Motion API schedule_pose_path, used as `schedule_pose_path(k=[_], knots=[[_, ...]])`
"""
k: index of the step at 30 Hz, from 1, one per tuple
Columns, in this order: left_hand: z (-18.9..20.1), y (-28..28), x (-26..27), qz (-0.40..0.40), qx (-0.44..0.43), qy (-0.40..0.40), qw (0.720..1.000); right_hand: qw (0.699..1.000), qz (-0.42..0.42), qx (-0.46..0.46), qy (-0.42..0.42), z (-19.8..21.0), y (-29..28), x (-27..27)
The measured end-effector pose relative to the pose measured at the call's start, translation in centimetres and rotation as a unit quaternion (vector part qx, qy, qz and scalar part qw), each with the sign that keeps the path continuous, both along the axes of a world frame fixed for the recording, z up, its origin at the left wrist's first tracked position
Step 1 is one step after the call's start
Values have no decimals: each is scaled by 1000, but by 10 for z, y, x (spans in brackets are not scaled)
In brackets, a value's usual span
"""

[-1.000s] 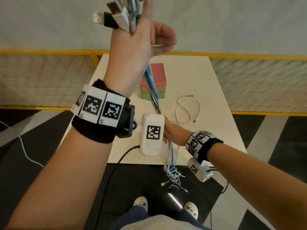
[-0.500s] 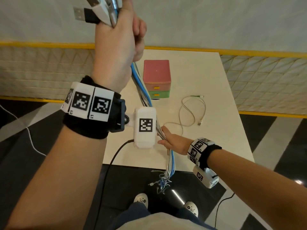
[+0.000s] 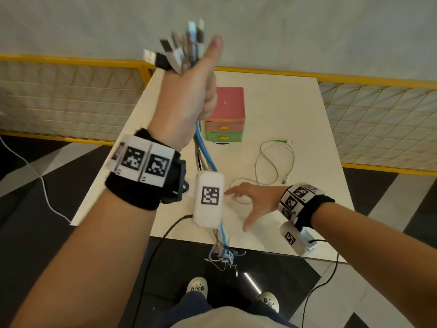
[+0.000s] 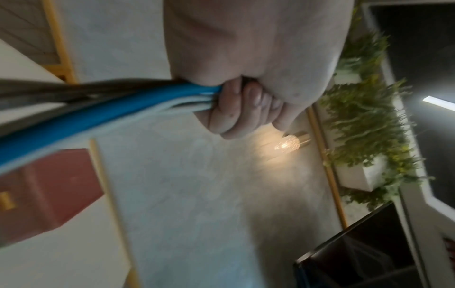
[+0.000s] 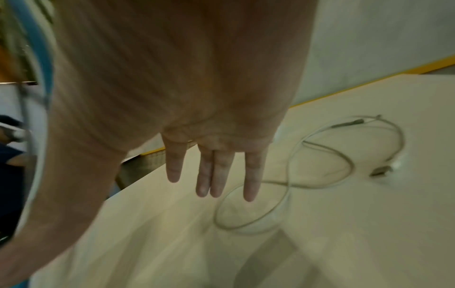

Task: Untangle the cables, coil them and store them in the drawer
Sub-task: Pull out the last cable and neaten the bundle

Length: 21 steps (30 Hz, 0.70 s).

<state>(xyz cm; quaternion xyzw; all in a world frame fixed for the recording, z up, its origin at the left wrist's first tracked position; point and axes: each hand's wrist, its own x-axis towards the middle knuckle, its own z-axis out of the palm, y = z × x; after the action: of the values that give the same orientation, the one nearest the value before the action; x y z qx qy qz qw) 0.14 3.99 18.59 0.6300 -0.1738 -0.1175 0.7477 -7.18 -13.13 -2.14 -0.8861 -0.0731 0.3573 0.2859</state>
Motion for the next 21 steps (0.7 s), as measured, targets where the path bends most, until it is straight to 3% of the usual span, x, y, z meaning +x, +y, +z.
schedule_pose_path(k=[3, 5, 8, 12, 15, 21], knots=[[-31, -14, -2, -3, 54, 24, 998, 988, -80, -56, -121, -7, -35, 10], [-49, -22, -2, -6, 81, 51, 995, 962, -150, -148, -171, -13, -59, 16], [-68, -30, 1, 16, 107, 70, 992, 937, -166, -269, -147, -20, -90, 15], [-82, -37, 3, 48, 137, 52, 988, 948, -153, -264, -94, -37, -109, 4], [-87, -40, 4, 47, 91, 85, 991, 940, -162, -266, -137, -47, -108, -1], [-87, -40, 6, 25, 93, 84, 992, 937, -156, -263, -169, -61, -107, -6]])
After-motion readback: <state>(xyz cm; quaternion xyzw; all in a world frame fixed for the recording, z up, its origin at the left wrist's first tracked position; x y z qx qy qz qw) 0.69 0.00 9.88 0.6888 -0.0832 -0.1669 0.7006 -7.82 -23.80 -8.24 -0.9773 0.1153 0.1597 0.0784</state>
